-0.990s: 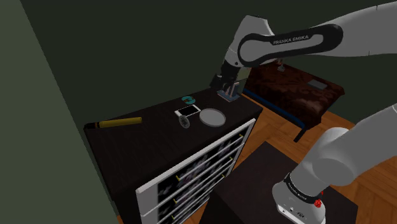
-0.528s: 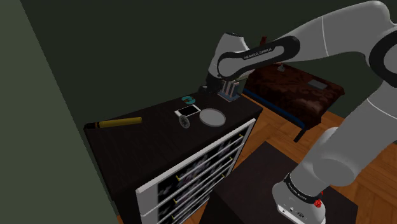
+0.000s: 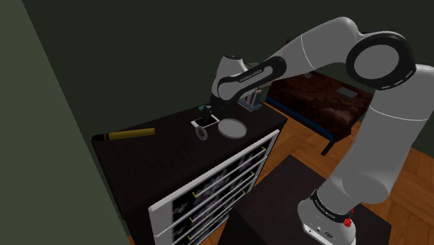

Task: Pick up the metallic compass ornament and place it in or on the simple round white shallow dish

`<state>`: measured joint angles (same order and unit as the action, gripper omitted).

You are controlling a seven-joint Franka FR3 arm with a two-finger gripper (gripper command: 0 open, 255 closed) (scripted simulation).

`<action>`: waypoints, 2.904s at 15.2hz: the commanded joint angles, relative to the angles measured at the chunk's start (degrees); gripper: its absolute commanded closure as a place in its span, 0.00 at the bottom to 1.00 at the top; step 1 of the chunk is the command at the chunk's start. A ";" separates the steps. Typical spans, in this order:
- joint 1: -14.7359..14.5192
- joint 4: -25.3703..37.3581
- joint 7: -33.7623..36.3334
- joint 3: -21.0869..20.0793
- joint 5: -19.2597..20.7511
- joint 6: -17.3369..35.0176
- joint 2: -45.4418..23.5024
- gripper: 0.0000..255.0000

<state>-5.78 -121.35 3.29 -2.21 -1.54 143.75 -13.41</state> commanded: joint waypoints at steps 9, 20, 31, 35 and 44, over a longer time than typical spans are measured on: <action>-1.31 9.92 0.47 0.20 1.88 4.63 -15.27 0.00; -1.39 10.68 0.53 0.28 1.97 6.30 -17.69 0.00; -1.38 10.63 0.52 0.26 1.95 5.77 -17.11 1.00; -1.32 10.55 0.49 0.19 1.87 3.54 -14.81 1.00; -1.22 11.16 0.43 0.06 1.69 -1.77 -10.10 1.00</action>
<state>-7.08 -110.42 3.83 -2.15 0.19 142.56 -23.86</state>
